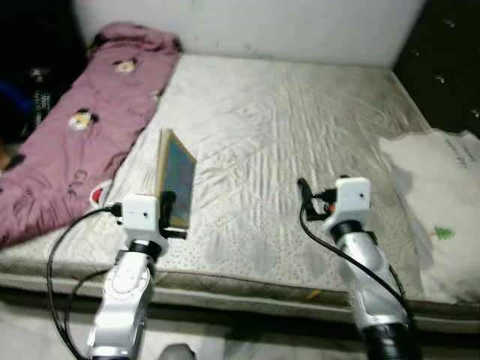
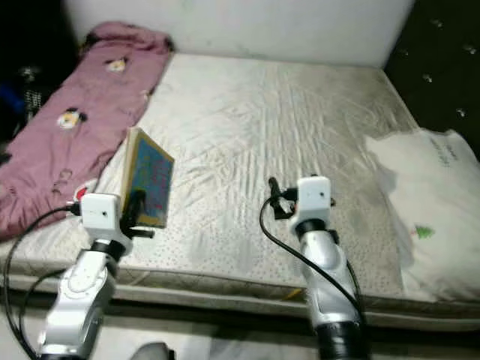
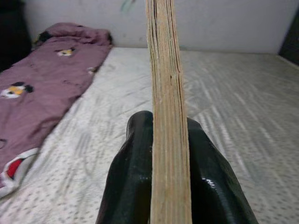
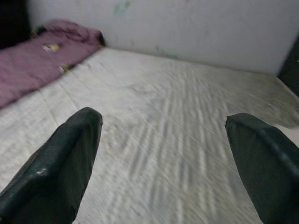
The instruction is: Clean up the room
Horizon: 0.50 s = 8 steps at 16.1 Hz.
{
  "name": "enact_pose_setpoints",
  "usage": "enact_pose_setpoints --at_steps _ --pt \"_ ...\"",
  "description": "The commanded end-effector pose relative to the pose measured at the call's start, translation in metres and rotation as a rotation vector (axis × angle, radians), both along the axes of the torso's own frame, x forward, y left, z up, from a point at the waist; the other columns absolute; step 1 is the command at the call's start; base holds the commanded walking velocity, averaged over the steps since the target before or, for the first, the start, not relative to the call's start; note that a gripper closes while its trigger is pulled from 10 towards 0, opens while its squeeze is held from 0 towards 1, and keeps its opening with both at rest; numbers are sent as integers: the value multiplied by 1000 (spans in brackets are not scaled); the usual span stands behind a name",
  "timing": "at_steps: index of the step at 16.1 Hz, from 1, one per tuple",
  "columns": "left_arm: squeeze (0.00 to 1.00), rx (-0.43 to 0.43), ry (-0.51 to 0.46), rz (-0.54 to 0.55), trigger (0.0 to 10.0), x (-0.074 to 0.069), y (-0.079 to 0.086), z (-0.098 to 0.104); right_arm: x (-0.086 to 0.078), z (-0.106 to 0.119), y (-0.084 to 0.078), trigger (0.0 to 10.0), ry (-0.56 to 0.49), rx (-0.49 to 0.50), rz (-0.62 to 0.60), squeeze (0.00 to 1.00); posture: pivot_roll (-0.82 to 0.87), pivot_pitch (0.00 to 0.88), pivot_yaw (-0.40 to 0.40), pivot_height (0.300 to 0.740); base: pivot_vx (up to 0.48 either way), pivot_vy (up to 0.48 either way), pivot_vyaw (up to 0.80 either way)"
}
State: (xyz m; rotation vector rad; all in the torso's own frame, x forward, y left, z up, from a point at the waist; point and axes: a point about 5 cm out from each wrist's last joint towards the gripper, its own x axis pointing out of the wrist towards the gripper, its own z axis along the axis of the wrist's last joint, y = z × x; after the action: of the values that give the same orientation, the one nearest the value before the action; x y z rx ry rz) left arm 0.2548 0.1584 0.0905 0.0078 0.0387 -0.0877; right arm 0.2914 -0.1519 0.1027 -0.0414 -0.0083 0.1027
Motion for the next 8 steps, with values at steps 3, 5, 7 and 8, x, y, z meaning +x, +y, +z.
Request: enact_pose_setpoints --at_steps 3,5,7,8 --pt "0 7 -12 47 10000 4 3 4 -2 -2 2 10000 8 -3 8 0 36 0 -42 740 0 0 0" --pt "0 9 -14 42 10000 4 2 4 -2 -3 2 10000 9 -2 8 0 35 0 -42 740 0 0 0" --pt "0 20 -16 38 10000 4 1 5 -2 -3 2 10000 15 2 5 0 33 0 -42 740 0 0 0" --pt "0 22 -18 37 10000 4 1 5 -2 -4 2 10000 17 2 5 0 33 0 -42 740 0 0 0"
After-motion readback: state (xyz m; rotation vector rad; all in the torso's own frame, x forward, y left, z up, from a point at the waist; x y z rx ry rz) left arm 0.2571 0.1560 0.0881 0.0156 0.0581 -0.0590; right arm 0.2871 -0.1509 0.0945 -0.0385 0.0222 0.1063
